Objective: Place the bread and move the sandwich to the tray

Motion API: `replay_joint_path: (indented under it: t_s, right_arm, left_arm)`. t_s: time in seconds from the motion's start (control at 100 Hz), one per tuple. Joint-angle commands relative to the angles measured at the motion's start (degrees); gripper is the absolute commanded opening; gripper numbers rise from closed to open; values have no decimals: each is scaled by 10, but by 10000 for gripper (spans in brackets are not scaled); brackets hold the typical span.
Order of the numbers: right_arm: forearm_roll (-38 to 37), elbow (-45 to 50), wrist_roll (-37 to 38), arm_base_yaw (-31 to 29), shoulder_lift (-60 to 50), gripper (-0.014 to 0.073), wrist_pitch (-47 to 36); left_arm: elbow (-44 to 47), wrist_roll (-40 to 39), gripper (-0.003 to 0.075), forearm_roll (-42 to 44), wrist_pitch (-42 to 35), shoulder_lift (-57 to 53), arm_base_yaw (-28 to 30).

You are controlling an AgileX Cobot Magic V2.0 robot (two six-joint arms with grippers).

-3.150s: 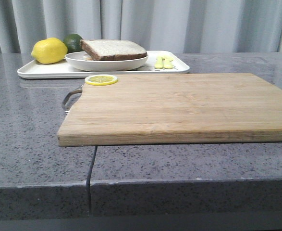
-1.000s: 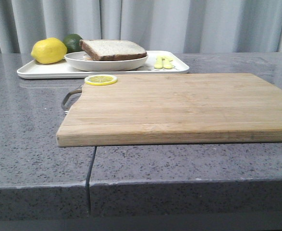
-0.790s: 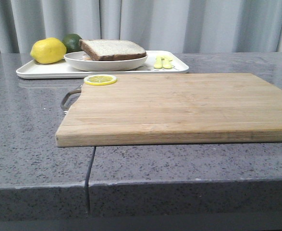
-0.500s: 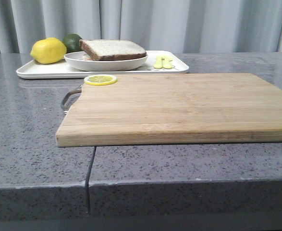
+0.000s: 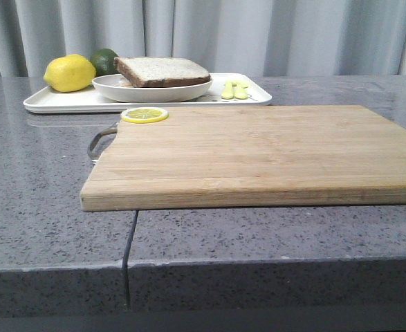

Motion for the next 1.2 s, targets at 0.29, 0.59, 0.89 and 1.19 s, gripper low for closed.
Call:
replay_joint_path:
  t_s: [0.29, 0.59, 0.89, 1.19]
  right_arm:
    - [19, 152, -1, 0, -175, -66, -92]
    - [20, 151, -1, 0, -264, -66, -28]
    - [20, 151, -1, 0, -263, -66, -19]
    - [20, 151, -1, 0, -263, -66, -19]
  left_arm:
    - [9, -5, -19, -1, -44, -19, 2]
    - [9, -5, -19, -1, -44, -19, 2]
    - [9, -5, -19, -1, -44, -19, 2]
    - [9, -5, -19, -1, -44, -19, 2]
